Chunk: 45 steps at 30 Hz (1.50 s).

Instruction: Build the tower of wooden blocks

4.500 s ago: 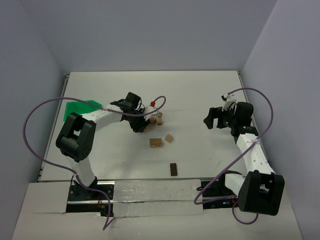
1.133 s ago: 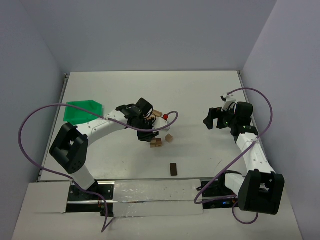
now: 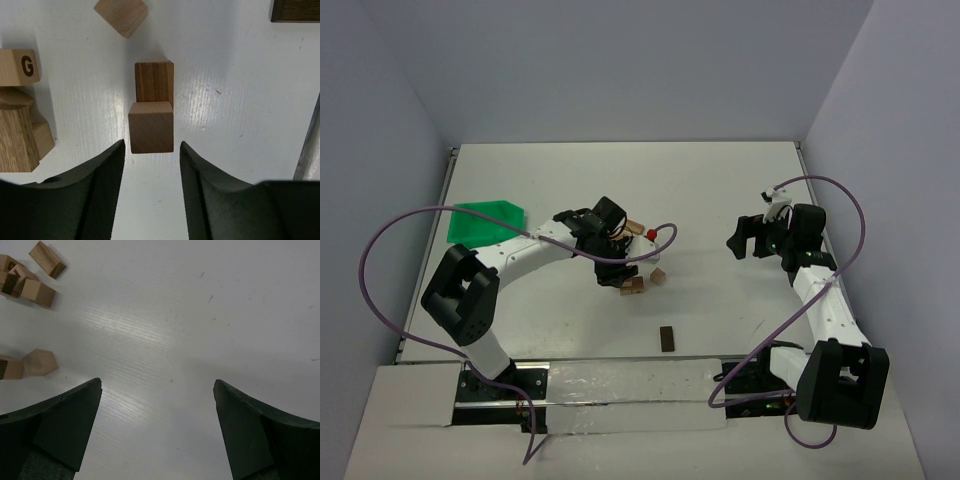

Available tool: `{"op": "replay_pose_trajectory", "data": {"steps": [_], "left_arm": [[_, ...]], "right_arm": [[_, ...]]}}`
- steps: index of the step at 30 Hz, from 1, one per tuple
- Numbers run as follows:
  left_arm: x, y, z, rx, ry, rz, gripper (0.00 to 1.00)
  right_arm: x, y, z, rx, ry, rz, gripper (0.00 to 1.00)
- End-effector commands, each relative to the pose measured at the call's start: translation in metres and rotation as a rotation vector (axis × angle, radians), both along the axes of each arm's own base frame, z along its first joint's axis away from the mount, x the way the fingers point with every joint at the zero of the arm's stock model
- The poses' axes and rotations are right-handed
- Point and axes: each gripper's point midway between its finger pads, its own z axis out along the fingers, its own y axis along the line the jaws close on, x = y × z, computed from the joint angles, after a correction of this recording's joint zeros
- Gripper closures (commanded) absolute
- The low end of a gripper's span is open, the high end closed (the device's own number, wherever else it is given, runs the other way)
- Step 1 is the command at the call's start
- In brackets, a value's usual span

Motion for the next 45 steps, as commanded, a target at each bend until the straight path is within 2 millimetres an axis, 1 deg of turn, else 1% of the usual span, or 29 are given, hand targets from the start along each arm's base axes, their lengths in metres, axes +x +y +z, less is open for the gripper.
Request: {"op": "replay_pose_trajectory", "data": {"steps": [1,4,5,7,8,10,12,13,14,15,17,19,20,22,23,26,27,29,31,33,35,37,45], "left_arm": [[0.01,-0.009,0.021,-0.053,-0.043,-0.008,0.43],[0.01,-0.012,0.048,-0.09,-0.064,-0.008,0.37],[0.009,-0.013,0.056,-0.103,-0.068,-0.01,0.34],[0.008,-0.016,0.088,-0.16,-0.087,-0.003,0.19],[0.01,-0.016,0.1,-0.184,-0.096,0.012,0.15],[0.012,-0.012,0.12,-0.23,-0.116,0.038,0.12],[0.016,-0.003,0.141,-0.288,-0.127,0.086,0.11],[0.017,0.001,0.148,-0.308,-0.128,0.104,0.11],[0.014,0.005,0.158,-0.346,-0.125,0.11,0.11],[0.015,0.008,0.162,-0.367,-0.121,0.126,0.11],[0.021,0.021,0.166,-0.397,-0.117,0.184,0.12],[0.021,0.03,0.175,-0.439,-0.116,0.216,0.12],[0.023,0.035,0.176,-0.448,-0.119,0.24,0.13],[0.027,0.045,0.18,-0.474,-0.12,0.296,0.14],[0.028,0.048,0.179,-0.481,-0.119,0.309,0.14],[0.031,0.057,0.184,-0.505,-0.13,0.348,0.14],[0.033,0.06,0.185,-0.509,-0.13,0.362,0.14],[0.034,0.063,0.186,-0.52,-0.121,0.375,0.14],[0.034,0.065,0.186,-0.527,-0.117,0.383,0.14],[0.036,0.067,0.185,-0.528,-0.113,0.392,0.14],[0.038,0.066,0.184,-0.528,-0.107,0.395,0.14],[0.039,0.066,0.183,-0.528,-0.103,0.395,0.14],[0.042,0.063,0.182,-0.527,-0.092,0.391,0.14]], "right_arm": [[0.01,-0.001,0.022,-0.006,-0.058,0.015,0.0],[0.007,0.003,0.023,-0.007,-0.064,0.046,0.0],[0.005,0.005,0.024,-0.005,-0.068,0.064,0.0],[0.001,0.014,0.027,0.006,-0.089,0.12,0.0],[0.0,0.016,0.028,0.008,-0.097,0.134,0.0],[-0.003,0.02,0.029,0.008,-0.106,0.163,0.0],[-0.006,0.028,0.029,0.007,-0.107,0.199,0.0],[-0.007,0.03,0.029,0.0,-0.109,0.215,0.0],[-0.009,0.037,0.028,-0.003,-0.109,0.245,0.0],[-0.009,0.038,0.028,-0.007,-0.11,0.251,0.01],[-0.013,0.056,0.027,-0.027,-0.119,0.318,0.04],[-0.018,0.079,0.024,-0.052,-0.119,0.401,0.14],[-0.021,0.091,0.022,-0.056,-0.115,0.439,0.17],[-0.031,0.125,0.017,-0.052,-0.102,0.54,0.29],[-0.033,0.132,0.011,-0.053,-0.077,0.564,0.31],[-0.038,0.154,0.005,-0.057,-0.039,0.626,0.39],[-0.036,0.156,0.001,-0.067,-0.024,0.627,0.4],[-0.042,0.171,-0.01,-0.09,0.008,0.671,0.41],[-0.043,0.176,-0.019,-0.13,0.015,0.677,0.39],[-0.047,0.182,-0.032,-0.173,0.031,0.7,0.35],[-0.048,0.187,-0.039,-0.198,0.04,0.711,0.33],[-0.046,0.189,-0.043,-0.214,0.046,0.706,0.3],[-0.034,0.196,-0.058,-0.274,0.07,0.7,0.29]]}}
